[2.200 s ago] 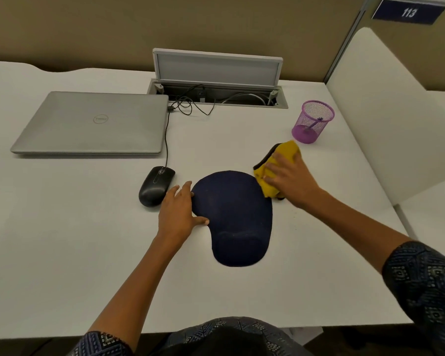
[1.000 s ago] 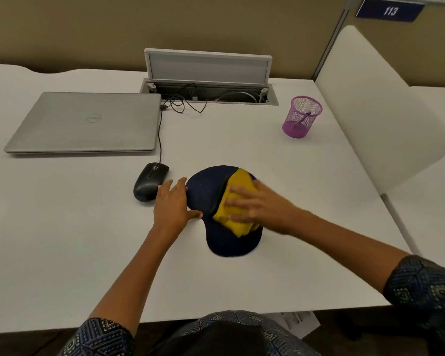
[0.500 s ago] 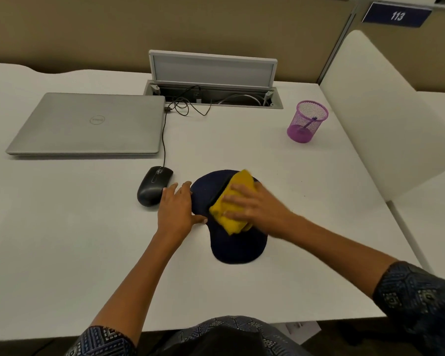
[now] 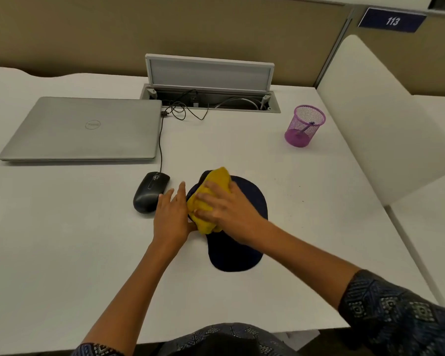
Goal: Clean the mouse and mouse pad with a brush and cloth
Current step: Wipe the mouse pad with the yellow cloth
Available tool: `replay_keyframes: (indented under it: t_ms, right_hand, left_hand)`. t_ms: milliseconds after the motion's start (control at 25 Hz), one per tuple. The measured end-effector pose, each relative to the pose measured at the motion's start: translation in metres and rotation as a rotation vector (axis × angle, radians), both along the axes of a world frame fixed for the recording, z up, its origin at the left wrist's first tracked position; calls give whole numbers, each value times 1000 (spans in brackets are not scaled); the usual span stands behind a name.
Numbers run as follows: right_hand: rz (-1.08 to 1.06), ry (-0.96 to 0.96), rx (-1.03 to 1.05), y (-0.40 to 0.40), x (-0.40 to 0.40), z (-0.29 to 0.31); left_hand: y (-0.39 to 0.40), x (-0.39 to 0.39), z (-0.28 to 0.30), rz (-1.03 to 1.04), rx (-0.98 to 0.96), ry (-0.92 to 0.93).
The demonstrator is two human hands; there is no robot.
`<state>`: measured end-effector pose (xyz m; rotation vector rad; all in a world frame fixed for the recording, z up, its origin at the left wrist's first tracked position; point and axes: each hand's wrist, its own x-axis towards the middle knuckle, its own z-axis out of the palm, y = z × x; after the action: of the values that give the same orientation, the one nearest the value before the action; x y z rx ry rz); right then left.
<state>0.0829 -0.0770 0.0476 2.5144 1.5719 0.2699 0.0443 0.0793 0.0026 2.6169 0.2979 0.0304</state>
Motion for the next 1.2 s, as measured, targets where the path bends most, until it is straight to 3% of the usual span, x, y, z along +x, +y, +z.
replay_keyframes:
  t_ms: [80,160,280,360,440,520,600,880,1040,1200]
  right_hand:
    - [-118,-8,-129,-8,11,-3]
    - [-327,20,-122,-38,40,-4]
    - [-582,123,39,-80,73,-1]
    - [-562,54,122,-76,65,8]
    - [-312,-52,202,-59,38,8]
    - [-67,-93,102,-49,8,-4]
    - [-65,-114,28,-56,14,-6]
    - [-615,180,375,-142,105,30]
    - [-756,282,808,-175,113,57]
    - [-786,237,838,-195,124,57]
  left_hand:
    - [-1,-1,1,-4,6,-7]
    - [-1,0,2,-8,6,5]
    - [-3,0,3,1,1,14]
    - [-3,0,3,8,2,13]
    - [-3,1,4,7,6,15]
    - [-2,2,4,2,11,16]
    - [-1,1,5,-12,33,17]
    - [-4,-2,3,-4,67,-1]
    - [-7,-8,4,-17,131,-2]
    - [-11,-10,4,-34,233,14]
